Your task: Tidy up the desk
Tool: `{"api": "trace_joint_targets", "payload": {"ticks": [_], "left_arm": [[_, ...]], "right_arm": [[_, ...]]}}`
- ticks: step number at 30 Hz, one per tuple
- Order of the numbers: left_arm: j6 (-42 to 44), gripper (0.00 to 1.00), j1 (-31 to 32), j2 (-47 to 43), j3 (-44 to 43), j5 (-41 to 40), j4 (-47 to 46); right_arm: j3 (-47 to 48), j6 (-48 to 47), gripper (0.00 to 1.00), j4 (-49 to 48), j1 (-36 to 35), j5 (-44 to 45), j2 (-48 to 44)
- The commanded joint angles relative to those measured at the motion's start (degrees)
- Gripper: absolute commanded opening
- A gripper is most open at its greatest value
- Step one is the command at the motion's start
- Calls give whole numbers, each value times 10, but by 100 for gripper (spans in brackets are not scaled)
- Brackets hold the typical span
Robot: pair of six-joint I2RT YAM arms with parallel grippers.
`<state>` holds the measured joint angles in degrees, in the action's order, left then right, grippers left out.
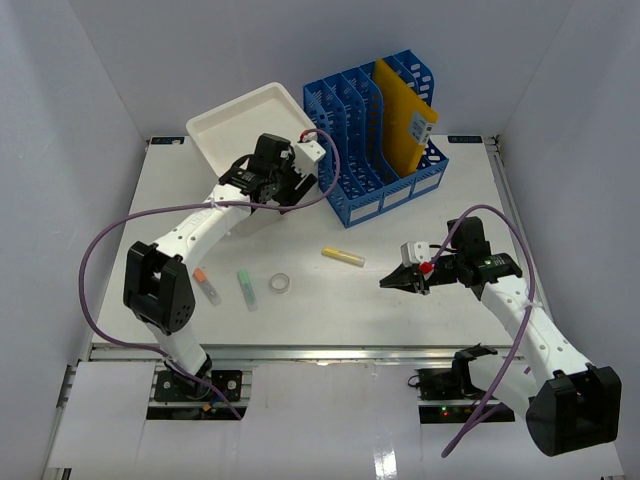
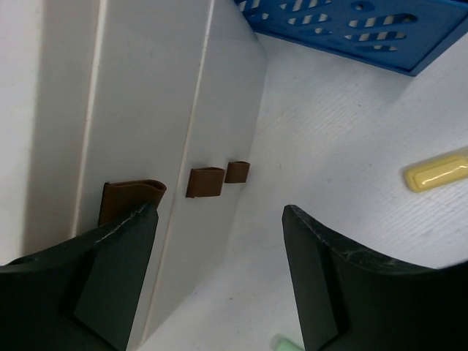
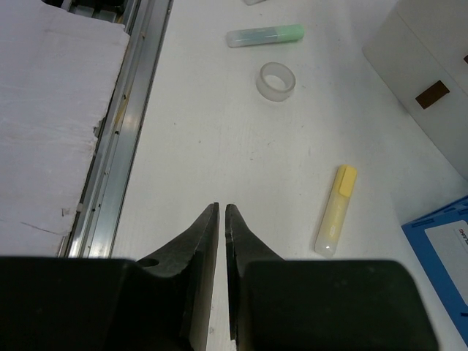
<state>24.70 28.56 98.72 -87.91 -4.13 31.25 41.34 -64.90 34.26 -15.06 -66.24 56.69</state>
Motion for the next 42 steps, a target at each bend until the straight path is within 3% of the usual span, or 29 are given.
{"api": "trace_joint_targets", "payload": {"ticks": [1,6,13,18,21,23,27,33,42], "left_arm": [[-14,85,-7,-7,-26,-46,-25],[-68,87,-8,-26,-28,-21,-26],[-247,87,-8,-133,56,14,-50],[-437,85,-8,-286,224,-3,-146],[-509,83,-4,-338,343,-25,-196],[-544,83,-2,-347,375,-60,-218],[-591,82,25,-315,385,-141,-220],[-608,82,82,-210,332,-288,-226],[-569,81,98,-65,283,-416,-343]], "right_arm": [[-5,-2,14,6,9,-22,-3],[-5,-1,13,6,16,-25,-3],[-4,0,13,6,20,-27,-4],[-4,2,13,6,24,-28,-7],[-5,3,13,5,26,-29,-5],[-5,4,13,6,28,-31,-4],[-5,6,13,5,33,-33,-1],[-5,7,13,5,41,-34,-1],[-4,10,13,5,43,-33,2]]}}
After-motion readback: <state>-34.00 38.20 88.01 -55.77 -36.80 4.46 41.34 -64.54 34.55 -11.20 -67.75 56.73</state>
